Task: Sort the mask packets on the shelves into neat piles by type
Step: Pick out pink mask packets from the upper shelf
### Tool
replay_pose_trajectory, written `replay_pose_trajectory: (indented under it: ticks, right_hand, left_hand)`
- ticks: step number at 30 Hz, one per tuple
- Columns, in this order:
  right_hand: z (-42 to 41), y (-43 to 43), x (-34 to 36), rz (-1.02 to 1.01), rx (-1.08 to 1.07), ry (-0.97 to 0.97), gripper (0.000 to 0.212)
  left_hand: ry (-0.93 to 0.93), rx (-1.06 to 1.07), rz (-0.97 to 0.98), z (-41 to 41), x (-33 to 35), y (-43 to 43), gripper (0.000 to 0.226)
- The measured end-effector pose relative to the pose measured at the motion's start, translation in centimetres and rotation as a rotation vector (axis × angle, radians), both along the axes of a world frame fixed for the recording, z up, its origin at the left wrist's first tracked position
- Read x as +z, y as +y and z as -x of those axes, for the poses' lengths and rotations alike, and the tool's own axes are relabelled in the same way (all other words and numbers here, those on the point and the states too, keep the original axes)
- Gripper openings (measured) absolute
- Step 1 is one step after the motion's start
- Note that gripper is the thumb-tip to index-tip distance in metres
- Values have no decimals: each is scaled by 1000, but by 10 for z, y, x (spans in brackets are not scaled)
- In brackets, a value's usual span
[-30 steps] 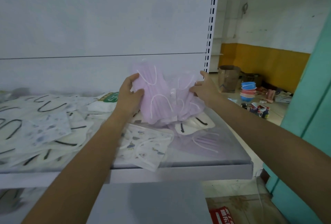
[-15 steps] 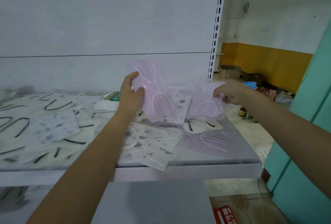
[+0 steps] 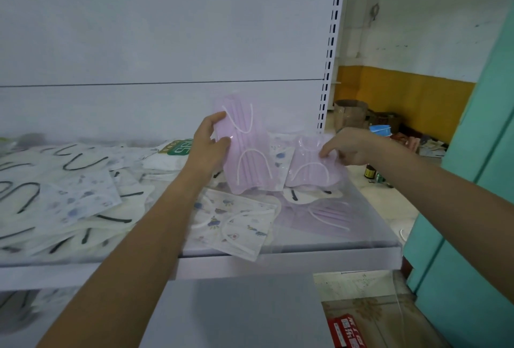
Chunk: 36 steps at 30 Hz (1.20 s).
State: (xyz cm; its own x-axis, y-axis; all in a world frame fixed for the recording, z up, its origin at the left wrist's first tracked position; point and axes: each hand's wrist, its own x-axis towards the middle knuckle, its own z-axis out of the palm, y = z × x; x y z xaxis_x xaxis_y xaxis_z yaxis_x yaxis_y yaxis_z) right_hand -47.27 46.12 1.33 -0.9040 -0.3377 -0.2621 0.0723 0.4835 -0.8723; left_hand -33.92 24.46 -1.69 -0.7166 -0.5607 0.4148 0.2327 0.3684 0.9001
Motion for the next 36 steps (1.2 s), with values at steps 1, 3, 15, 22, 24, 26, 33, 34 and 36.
replay_pose_trajectory:
  ticks: [1,3,15,22,24,26,33,34,36]
  right_hand:
    - [3,1,1,-3,-30,43,13]
    - [13,6,5,31,-76,246,21]
    - [-37,-42,10,620,270,99,26]
    - [10,-35,-6,118,48,559,56]
    - [30,-21,-15,-78,54,596,55]
    - [41,-12,-25,-219,50,502,65]
    - [56,-1,-43,-262,-7,291,77]
    - [58,-1,-44,-232,-58,332,72]
    - [64,3,-43,-112,-124,375,62]
  left_hand:
    - [-7,-7,16,0,0,0,48]
    - [-14,-8,49,-1,0,1,48]
    - [23,-163,-232,-1,8,9,19]
    - [112,79,-36,-10,4,-6,85]
    - [133,71,-32,-13,2,-11,97]
    - [137,70,2,-13,2,-9,94]
    - [141,128,75,-9,2,-7,79]
    - [139,129,81,-9,2,-6,78]
    - [138,132,95,-9,3,-4,77]
